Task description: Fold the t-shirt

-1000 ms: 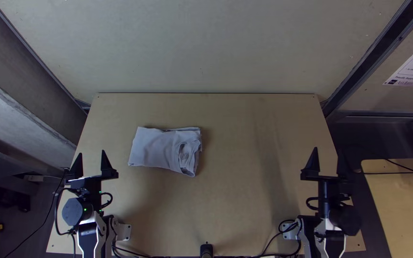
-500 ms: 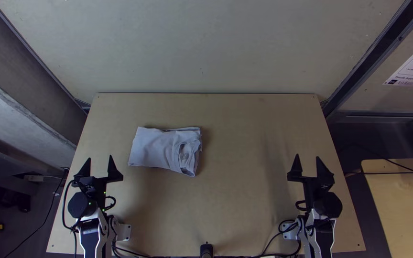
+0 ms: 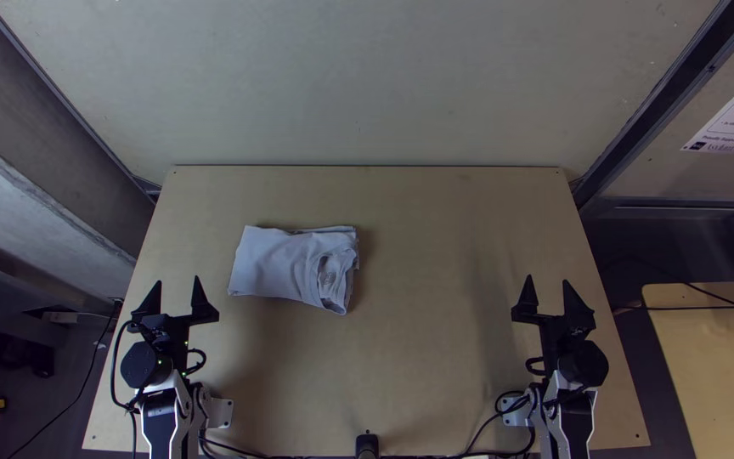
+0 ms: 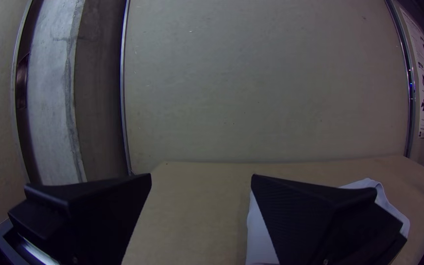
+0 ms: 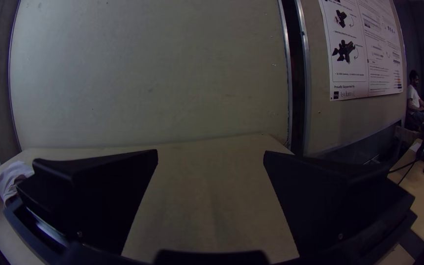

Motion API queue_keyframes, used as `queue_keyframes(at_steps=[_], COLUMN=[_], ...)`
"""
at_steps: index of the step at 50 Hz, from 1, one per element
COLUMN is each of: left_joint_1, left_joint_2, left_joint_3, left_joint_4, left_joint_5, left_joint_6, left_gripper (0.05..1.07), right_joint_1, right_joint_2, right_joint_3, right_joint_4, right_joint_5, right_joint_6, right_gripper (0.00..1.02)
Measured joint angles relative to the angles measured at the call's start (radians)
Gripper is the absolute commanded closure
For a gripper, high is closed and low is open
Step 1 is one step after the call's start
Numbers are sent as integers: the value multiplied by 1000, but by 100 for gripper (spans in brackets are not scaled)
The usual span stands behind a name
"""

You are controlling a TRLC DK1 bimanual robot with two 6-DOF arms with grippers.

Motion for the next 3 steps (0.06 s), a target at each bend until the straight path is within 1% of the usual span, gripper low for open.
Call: queue_keyframes(at_steps=[3], left_joint_1=[0], left_joint_2=[0], left_joint_3=[0], left_joint_4=[0], left_joint_5=[0], left_joint_6=[0], left_gripper=[10], right_joint_1=[0], right_joint_2=[0], right_joint_3=[0], right_joint_4=[0], right_joint_5=[0], right_joint_6=[0], right_gripper=[3])
